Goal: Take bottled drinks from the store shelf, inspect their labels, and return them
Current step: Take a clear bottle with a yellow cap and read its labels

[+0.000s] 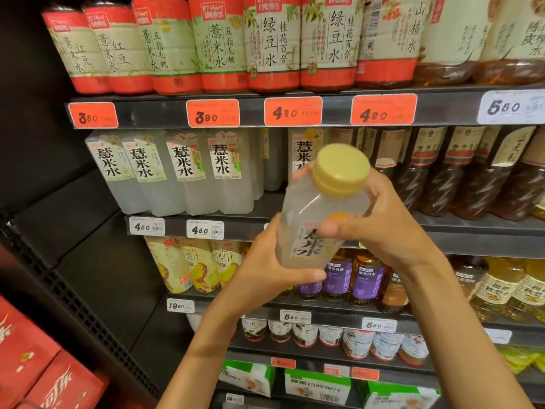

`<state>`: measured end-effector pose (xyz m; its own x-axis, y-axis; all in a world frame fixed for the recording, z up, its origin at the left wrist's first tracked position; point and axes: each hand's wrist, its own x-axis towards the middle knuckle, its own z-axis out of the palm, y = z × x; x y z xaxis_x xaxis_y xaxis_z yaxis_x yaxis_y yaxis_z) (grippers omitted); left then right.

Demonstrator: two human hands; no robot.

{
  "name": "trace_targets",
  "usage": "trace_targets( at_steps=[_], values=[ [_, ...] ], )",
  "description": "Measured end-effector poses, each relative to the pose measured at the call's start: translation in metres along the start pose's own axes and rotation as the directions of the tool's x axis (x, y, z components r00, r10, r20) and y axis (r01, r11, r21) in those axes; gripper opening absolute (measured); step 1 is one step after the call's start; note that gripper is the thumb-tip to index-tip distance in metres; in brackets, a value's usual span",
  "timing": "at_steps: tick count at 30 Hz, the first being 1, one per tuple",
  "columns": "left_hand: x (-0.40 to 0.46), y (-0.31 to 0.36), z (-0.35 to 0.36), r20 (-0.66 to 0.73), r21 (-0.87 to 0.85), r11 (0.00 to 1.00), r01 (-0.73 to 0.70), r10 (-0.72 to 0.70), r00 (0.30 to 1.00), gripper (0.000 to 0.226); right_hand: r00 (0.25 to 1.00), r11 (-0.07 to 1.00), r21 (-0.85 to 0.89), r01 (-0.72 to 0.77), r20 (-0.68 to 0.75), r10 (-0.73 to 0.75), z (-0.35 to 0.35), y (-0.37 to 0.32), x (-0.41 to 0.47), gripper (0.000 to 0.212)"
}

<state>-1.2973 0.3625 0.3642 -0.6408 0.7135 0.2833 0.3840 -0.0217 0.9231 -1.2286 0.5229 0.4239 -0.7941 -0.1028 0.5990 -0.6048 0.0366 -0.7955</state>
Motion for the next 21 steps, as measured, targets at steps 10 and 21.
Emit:
trace_targets(
  at_steps=[10, 21],
  values=[
    [-0.018, 0.004, 0.010, 0.057, -0.206, 0.970, 0.126, -0.117, 0.992, 0.050, 0.950, 0.852, 0.488, -0.190, -0.128, 0.285, -0.001, 0.034, 0.024, 0.071],
    [-0.023, -0.009, 0.021, -0.070, -0.520, 0.829, 0.206, -0.282, 0.957, 0.050, 0.912, 0.766, 0.612, -0.198, -0.171, 0.372, 0.005, 0.056, 0.024, 0.047]
  ],
)
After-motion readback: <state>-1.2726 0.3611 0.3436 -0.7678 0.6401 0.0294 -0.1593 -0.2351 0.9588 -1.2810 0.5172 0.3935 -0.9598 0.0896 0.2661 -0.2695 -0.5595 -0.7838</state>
